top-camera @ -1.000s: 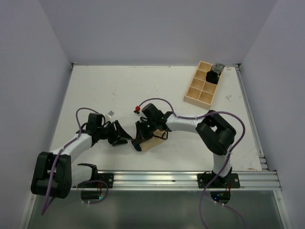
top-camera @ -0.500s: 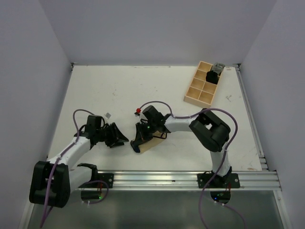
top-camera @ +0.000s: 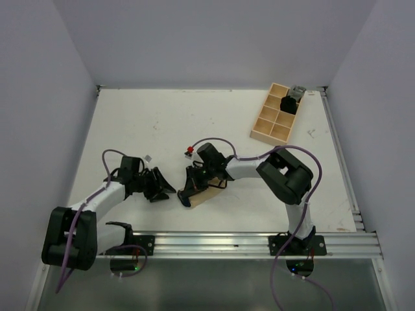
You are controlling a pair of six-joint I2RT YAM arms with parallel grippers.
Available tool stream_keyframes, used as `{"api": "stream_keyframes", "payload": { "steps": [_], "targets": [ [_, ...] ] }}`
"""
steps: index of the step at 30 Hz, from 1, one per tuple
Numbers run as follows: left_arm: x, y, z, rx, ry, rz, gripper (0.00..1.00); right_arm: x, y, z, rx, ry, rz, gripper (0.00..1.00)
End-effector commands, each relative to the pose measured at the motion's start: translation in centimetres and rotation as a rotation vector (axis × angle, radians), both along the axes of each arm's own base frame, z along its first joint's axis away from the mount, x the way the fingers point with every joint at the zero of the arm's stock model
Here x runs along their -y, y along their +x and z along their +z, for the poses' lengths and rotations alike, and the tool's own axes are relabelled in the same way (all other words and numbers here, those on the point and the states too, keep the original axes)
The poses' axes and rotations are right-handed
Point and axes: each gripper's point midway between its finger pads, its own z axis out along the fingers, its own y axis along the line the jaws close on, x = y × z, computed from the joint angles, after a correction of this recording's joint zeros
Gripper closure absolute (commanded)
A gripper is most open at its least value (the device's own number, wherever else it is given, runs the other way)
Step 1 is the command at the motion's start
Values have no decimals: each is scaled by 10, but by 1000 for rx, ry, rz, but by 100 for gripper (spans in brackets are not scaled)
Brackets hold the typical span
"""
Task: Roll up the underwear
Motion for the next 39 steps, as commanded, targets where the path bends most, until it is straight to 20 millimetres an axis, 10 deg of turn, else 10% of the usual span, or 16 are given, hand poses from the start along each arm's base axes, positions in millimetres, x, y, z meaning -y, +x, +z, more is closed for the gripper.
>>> {"api": "stream_keyframes", "payload": {
  "steps": [1, 26, 32, 39],
  "targets": [
    [10, 27, 23, 86, -55, -1, 49, -5, -1, 7, 0, 64, 33, 100],
    [17, 16, 9, -36, -44, -103, 52, 6, -9, 2, 19, 41, 84, 100],
    [16, 51, 65, 427, 17, -237, 48, 16, -23, 4, 6, 43, 116, 100],
    [43, 50, 85, 753, 67, -535, 49, 35, -45, 6, -54, 61, 175, 100]
  ]
}}
